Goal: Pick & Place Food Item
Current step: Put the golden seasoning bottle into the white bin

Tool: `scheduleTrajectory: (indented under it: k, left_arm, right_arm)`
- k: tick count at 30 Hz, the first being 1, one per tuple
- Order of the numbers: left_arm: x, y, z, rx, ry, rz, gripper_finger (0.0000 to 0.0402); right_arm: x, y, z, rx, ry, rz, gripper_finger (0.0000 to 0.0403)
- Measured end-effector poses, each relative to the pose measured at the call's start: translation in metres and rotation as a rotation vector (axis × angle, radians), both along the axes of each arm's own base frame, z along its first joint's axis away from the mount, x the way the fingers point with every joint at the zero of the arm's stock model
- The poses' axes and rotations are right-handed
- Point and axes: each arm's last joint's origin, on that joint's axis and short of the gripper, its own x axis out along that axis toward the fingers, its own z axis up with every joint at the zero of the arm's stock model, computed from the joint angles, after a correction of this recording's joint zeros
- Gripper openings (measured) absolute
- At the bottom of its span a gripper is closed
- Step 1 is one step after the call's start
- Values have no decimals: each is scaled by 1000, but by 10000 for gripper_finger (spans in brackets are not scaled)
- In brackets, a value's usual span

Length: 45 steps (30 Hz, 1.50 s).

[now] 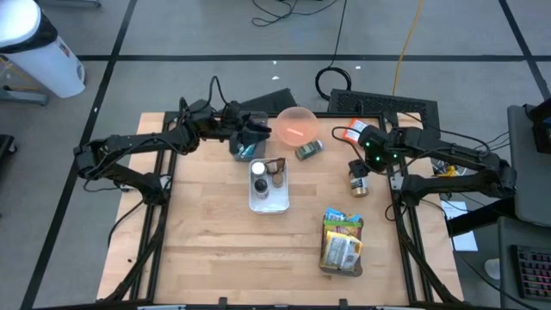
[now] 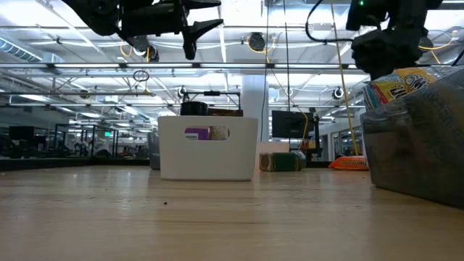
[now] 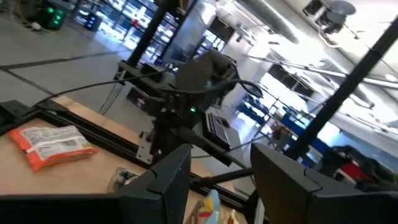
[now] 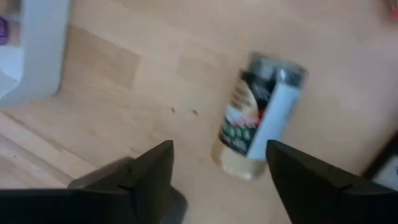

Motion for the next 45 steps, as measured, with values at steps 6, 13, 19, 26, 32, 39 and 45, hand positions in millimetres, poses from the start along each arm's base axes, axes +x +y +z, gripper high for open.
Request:
scheduleTrajectory:
  k: [6,13,19,26,32,39,45]
  left_arm:
    - [0,-2,0,45,-3,-48,172]
    - [0,-3,0,64,-2,-93,172]
    - [-1,-4,-2,70,9,-124,172]
    - [0,-4,-3,72,22,-123,172]
    - [0,-4,-5,68,34,-124,172]
    - [0,-3,-5,55,42,-124,172]
    - [0,-3,-5,47,44,-124,172]
  right_arm:
    - [-10,0,-4,77,92,-97,301]
    - [-1,6,-29,89,59,-156,322]
    - [0,10,-58,108,67,-195,319]
    - [-2,11,-89,125,60,-266,317]
    - [5,8,-111,132,46,-295,316]
    - [11,5,-125,105,133,-332,315]
    - [13,4,-132,109,180,-328,315]
